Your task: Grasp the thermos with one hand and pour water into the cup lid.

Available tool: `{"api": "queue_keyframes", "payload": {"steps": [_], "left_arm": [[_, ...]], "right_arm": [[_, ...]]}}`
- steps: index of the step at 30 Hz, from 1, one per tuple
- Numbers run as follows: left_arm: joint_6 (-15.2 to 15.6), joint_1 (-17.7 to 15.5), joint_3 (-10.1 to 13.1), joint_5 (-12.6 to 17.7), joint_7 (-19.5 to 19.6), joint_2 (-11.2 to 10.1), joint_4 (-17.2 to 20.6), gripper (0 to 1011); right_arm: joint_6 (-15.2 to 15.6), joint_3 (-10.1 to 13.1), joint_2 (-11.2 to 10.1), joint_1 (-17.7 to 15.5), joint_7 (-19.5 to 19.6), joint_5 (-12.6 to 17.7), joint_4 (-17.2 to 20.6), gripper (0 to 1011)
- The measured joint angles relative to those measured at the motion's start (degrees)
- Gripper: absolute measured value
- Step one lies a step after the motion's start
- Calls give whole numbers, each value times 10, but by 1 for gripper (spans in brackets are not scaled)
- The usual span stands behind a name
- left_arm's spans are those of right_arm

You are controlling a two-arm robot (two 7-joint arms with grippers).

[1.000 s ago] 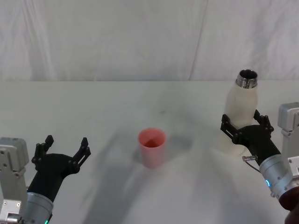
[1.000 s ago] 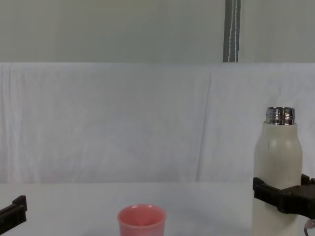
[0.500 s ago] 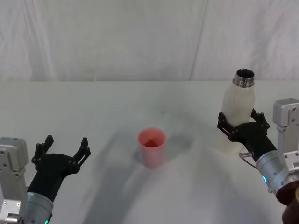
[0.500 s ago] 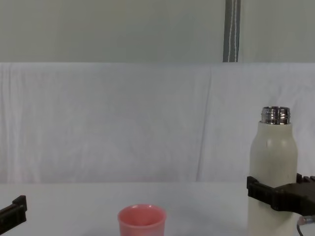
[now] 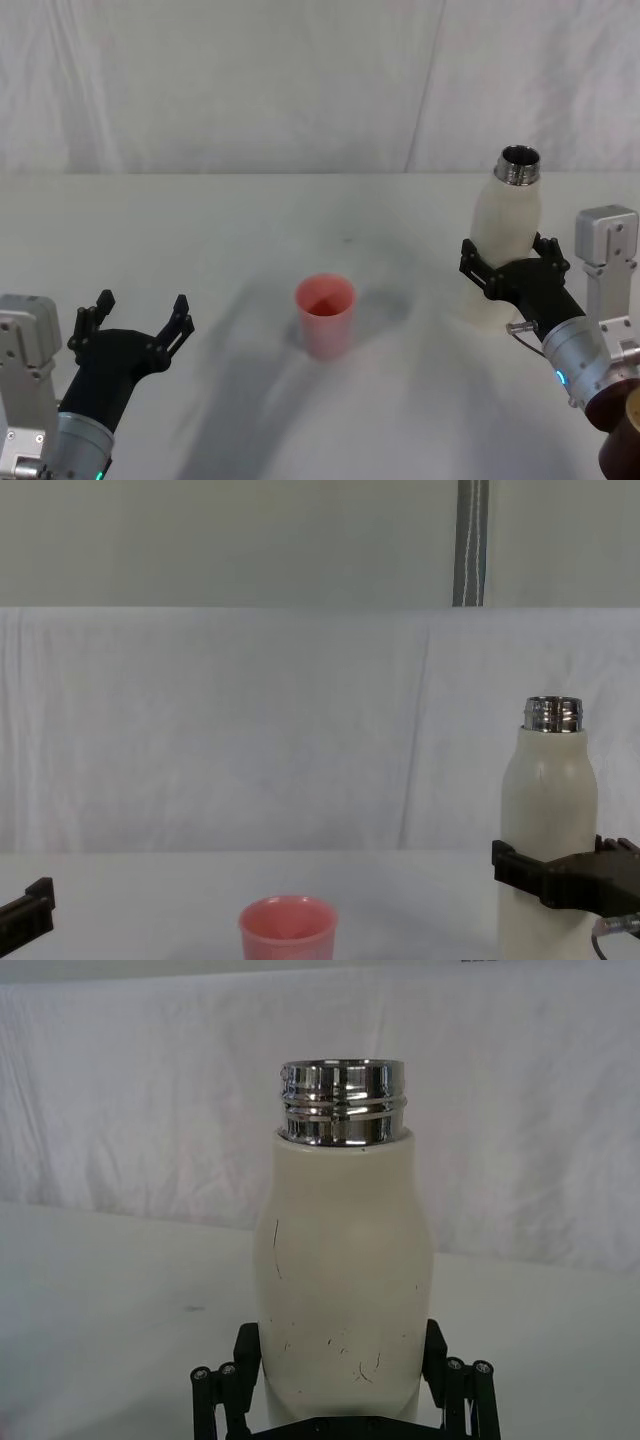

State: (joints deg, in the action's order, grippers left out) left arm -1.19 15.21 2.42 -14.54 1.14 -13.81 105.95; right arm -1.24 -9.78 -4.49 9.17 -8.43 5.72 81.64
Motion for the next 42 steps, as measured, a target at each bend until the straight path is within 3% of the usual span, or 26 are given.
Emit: {"api": "queue_keyframes", "payload": {"steps": [34, 42], "left_arm": [[0, 0, 0, 0, 0, 0, 0, 1001], [0, 0, 0, 0, 0, 0, 0, 1001]], "right_arm": [[0, 0, 1, 3, 1, 1, -6, 951], [4, -2, -5, -2, 1, -2, 28, 951]]}}
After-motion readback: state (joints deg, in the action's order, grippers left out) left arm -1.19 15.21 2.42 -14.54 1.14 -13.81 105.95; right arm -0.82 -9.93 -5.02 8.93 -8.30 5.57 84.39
